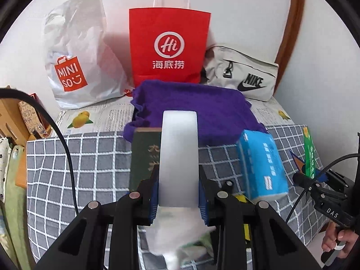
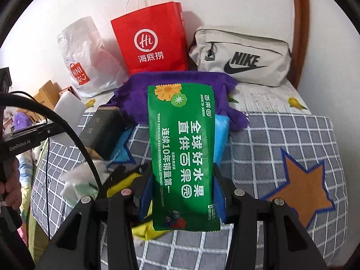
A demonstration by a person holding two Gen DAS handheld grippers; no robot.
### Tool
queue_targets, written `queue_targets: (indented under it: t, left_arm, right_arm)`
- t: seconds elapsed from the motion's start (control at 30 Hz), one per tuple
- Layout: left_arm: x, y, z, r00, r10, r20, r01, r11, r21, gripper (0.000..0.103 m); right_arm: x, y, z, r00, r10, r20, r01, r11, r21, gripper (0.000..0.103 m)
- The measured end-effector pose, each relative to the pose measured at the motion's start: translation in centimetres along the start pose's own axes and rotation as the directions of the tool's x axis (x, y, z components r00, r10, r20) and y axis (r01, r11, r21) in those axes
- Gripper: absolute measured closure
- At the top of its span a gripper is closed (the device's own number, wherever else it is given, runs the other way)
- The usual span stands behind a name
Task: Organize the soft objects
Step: 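Grasp the white sponge block with the left tool while the right tool lifts the green packet, then carry both items over the purple towel while the right tool releases the green packet onto it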
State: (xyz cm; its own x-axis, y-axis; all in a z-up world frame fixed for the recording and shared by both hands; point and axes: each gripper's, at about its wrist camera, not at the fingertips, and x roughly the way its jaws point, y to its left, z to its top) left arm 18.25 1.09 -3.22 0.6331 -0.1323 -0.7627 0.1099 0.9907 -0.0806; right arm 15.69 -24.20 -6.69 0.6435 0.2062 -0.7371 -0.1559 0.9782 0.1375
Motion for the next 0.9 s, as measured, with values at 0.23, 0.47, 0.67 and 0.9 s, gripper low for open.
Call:
queue_targets:
  t: [0.23,0.47,0.67,0.9]
  left_arm:
    - [1.9,2.1,2.5,1.0,0.027,0.007,-0.027,1.0,-0.014,0.075]
    - [4.8,3.2,5.9,1.0,0.017,0.018,-0.017,1.0,-0.005,0.075]
    - [7.8,3.7,8.8,1.0,-0.02,0.006,0.02,1.0,0.003,0.075]
    - [11.0,3.9,11.2,0.999,-0.037,-0.01,0.037,0.999,0.016,0.075]
  right_arm:
    - [2.6,0.3,3.9,1.0,0.027,-0.002,-0.027,0.999,-0.021,0.057]
    - [5.7,0.2,8.3,1.0,0.025,0.0,-0.025,0.998,-0.05,0.057]
    - [8.7,-0.3,11.0,1.0,0.005,-0.02,-0.006,0.999,-0.034,0.057]
    - [12.1,-1.1,13.3,0.998,-0.021,-0.057,0.019,0.999,-0.035,0.057]
